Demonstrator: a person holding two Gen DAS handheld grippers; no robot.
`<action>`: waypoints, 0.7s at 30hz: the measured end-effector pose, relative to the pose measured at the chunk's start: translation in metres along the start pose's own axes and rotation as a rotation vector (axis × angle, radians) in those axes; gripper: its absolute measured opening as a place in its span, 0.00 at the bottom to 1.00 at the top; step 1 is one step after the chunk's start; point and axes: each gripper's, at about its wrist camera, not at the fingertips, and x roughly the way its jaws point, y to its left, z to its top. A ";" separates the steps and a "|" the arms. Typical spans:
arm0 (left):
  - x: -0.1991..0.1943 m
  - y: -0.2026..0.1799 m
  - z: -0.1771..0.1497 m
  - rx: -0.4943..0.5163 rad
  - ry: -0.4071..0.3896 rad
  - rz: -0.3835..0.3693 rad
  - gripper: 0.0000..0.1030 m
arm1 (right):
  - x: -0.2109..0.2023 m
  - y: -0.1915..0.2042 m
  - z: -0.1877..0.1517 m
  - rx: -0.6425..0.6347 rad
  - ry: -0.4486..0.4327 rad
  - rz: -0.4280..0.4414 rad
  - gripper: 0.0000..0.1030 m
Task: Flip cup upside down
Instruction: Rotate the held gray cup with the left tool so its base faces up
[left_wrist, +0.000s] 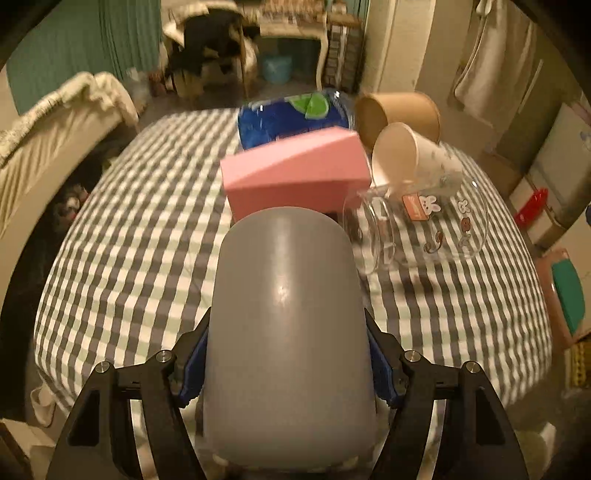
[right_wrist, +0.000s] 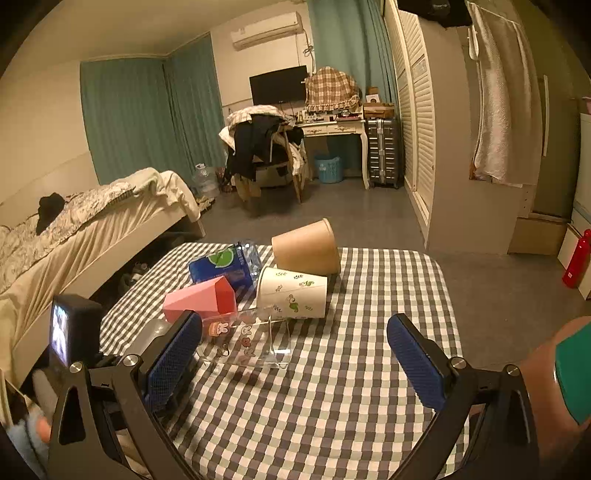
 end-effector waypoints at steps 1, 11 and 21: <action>-0.003 0.002 0.005 -0.004 0.013 0.000 0.75 | 0.001 0.001 0.000 -0.004 0.003 -0.003 0.98; 0.010 0.007 0.077 -0.001 0.146 0.008 0.78 | 0.002 0.007 0.000 -0.014 0.003 0.000 0.98; 0.013 0.008 0.090 0.008 0.091 -0.018 0.70 | -0.001 0.001 0.001 -0.004 -0.004 -0.006 0.98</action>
